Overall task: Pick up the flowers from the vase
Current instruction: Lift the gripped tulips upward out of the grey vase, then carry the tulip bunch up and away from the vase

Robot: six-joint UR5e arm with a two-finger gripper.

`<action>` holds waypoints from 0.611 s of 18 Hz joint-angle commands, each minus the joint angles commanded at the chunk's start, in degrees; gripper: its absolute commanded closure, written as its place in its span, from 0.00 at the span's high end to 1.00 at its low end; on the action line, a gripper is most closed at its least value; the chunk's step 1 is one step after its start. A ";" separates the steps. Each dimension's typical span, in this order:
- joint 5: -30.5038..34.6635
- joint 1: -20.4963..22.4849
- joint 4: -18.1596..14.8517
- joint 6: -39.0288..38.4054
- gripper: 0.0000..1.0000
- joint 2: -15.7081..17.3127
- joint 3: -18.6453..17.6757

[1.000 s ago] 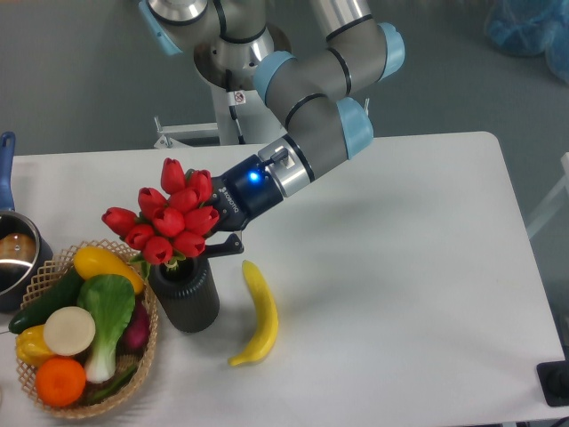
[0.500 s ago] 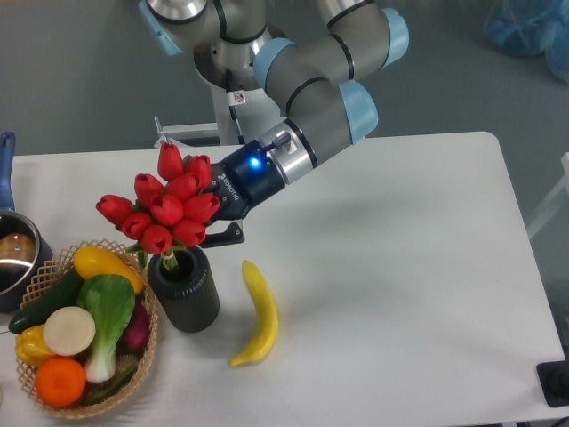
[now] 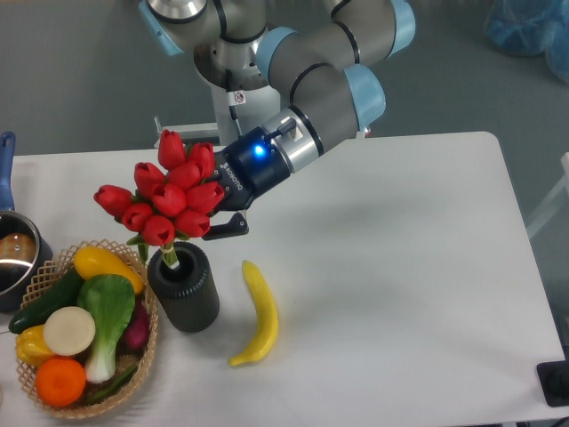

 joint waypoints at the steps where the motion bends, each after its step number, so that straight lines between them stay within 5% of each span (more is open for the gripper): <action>1: -0.09 0.00 0.00 -1.32 0.30 0.44 0.70; 11: -0.18 2.63 0.00 -5.81 0.30 0.62 4.58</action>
